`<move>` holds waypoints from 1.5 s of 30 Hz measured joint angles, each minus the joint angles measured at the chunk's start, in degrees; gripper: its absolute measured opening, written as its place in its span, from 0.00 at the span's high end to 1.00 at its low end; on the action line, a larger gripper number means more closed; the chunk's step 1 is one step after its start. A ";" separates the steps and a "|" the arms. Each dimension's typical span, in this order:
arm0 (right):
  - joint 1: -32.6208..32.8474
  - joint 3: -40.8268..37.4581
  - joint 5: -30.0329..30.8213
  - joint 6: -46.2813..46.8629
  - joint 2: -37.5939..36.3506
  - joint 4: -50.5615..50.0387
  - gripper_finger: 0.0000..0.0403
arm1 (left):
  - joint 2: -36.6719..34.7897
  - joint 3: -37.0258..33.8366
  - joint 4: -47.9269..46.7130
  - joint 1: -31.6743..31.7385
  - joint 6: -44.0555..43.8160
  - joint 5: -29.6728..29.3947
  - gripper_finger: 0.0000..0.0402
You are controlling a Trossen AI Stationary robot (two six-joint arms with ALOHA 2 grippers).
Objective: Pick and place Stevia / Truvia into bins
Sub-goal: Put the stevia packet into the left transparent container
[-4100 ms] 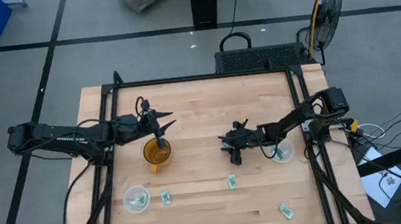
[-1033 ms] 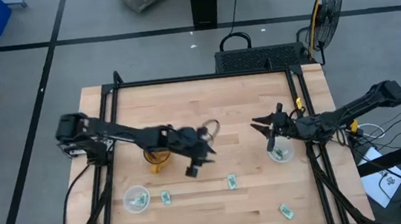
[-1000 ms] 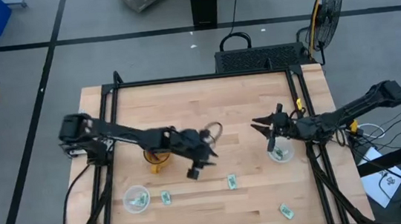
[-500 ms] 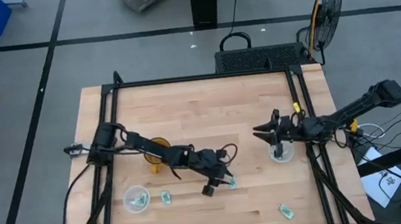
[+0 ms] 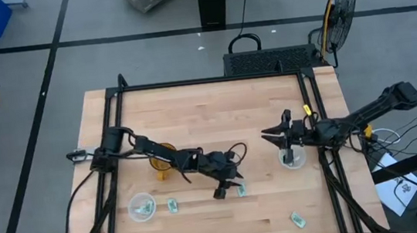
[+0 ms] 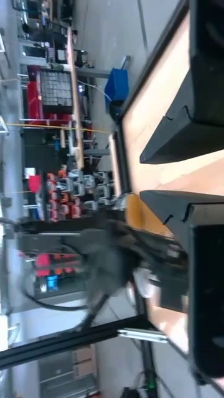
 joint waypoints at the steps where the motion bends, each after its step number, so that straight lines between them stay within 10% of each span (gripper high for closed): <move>1: -0.09 0.66 -0.10 0.15 0.02 -0.12 0.82 | 0.26 0.00 0.17 -0.20 0.24 -0.07 0.64; 20: -0.14 12.33 -0.24 1.44 10.14 -10.85 0.82 | 7.99 4.46 -2.66 -0.76 -1.56 -3.51 0.66; 31: -0.14 12.35 -0.24 3.91 10.14 -11.01 0.82 | 6.70 4.26 -3.71 -0.67 0.19 -4.77 0.98; 45: 0.01 11.32 -0.28 9.07 10.21 -14.57 0.82 | -29.10 4.17 -53.51 -6.73 9.94 -0.69 0.99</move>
